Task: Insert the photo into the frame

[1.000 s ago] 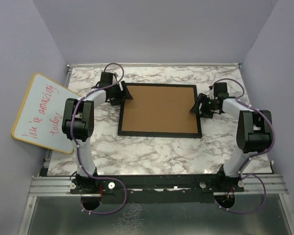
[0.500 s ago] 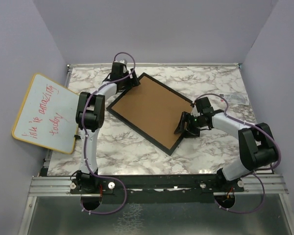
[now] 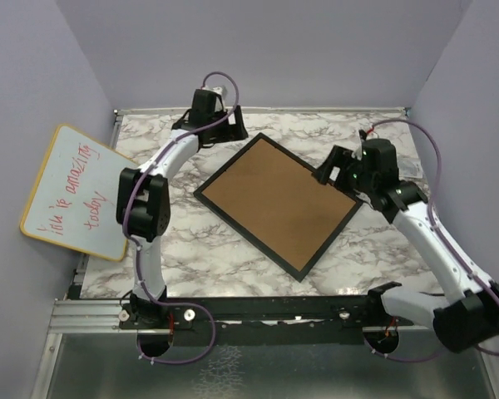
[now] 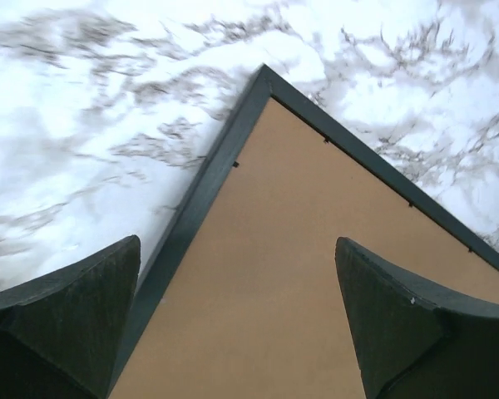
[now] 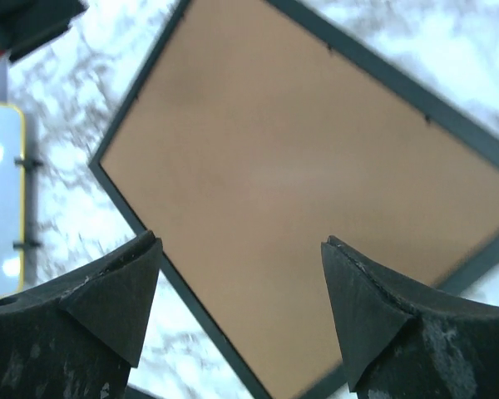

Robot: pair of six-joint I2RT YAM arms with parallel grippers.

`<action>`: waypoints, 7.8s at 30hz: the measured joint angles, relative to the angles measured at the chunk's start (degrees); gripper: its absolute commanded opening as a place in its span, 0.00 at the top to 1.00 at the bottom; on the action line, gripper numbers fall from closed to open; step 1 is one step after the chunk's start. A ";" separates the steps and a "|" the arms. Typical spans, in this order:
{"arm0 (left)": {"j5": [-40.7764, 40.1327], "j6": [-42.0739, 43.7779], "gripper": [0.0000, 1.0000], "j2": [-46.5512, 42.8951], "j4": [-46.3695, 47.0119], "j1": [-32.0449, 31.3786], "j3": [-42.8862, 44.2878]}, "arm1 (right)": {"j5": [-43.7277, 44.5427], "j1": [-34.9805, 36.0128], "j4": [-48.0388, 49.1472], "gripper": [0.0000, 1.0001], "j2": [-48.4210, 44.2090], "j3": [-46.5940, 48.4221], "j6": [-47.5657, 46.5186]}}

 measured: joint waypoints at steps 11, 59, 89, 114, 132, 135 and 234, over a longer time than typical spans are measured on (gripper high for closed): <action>-5.66 -4.92 0.23 -24.28 0.98 7.69 -24.87 | -24.39 4.28 15.98 0.44 34.23 20.68 -5.22; 2.10 -20.85 0.93 -26.23 21.22 12.87 -55.08 | -40.68 19.89 21.14 0.83 78.14 51.52 8.35; 2.10 -21.00 0.94 -26.49 22.56 12.92 -55.95 | -40.39 19.58 24.74 0.97 80.28 51.78 6.23; 2.64 -20.61 0.94 -26.12 22.10 13.16 -55.52 | -40.96 19.87 31.28 0.87 74.23 45.48 6.14; 3.04 -20.33 0.95 -25.90 21.55 13.29 -55.08 | -41.07 19.89 25.73 0.91 78.14 48.72 5.07; 3.04 -20.24 0.95 -25.88 21.46 13.29 -55.04 | -40.96 19.89 24.96 0.91 78.14 48.85 4.96; 13.16 -21.14 0.46 -13.42 24.63 9.18 -42.21 | -33.57 14.05 25.62 0.85 59.32 23.56 1.14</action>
